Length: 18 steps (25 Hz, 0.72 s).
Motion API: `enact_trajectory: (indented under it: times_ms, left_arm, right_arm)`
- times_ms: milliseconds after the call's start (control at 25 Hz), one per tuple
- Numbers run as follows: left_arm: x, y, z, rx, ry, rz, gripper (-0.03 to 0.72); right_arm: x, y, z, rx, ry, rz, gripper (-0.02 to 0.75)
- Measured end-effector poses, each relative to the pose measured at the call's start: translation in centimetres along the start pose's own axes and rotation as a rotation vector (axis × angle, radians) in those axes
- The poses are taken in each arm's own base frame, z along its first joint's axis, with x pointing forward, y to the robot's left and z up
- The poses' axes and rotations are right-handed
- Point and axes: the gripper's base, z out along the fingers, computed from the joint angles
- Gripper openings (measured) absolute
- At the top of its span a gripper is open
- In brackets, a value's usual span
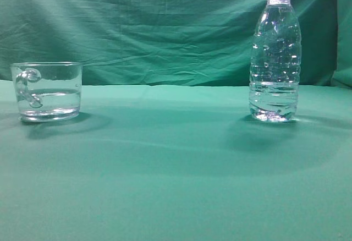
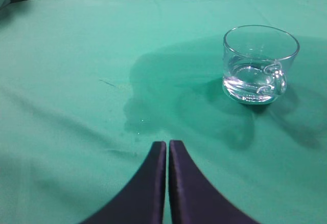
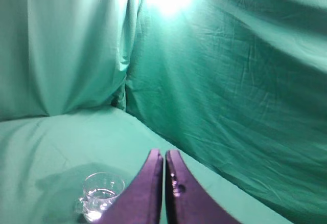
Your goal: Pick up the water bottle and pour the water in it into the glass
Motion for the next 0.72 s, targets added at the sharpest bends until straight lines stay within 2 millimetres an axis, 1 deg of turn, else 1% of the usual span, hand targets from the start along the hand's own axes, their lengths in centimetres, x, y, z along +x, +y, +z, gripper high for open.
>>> enact_trajectory:
  times_ms: [80,160,240,360,400,440,560,640,720]
  left_arm:
    - [0.0,0.0,0.0,0.000,0.000,0.000,0.000]
    - [0.0,0.0,0.0,0.000,0.000,0.000,0.000]
    - [0.0,0.0,0.0,0.000,0.000,0.000,0.000]
    - [0.0,0.0,0.0,0.000,0.000,0.000,0.000]
    - [0.0,0.0,0.0,0.000,0.000,0.000,0.000]
    - [0.0,0.0,0.0,0.000,0.000,0.000,0.000]
    - [0.0,0.0,0.0,0.000,0.000,0.000,0.000]
    - [0.0,0.0,0.0,0.000,0.000,0.000,0.000]
    - [0.0,0.0,0.0,0.000,0.000,0.000,0.000]
  right_arm:
    - [-0.5,0.6,-0.8,0.008,-0.033,0.008,0.000]
    - [-1.1,0.8,-1.7,0.061,-0.077,0.064,0.000]
    - [-1.6,0.2,-2.5,0.166,-0.133,0.157,0.000]
    - [-2.2,-1.3,-3.7,0.365,-0.246,0.345,0.000]
    - [-2.2,-1.9,-3.9,0.427,-0.279,0.387,0.000]
    - [-2.3,-2.3,-4.2,0.477,-0.300,0.392,0.000]
    - [-2.2,-3.1,-4.7,0.574,-0.334,0.411,0.000]
    - [-1.5,-3.5,-4.9,0.625,-0.342,0.445,0.000]
    - [-0.5,-3.7,-4.8,0.661,-0.301,0.406,0.000]
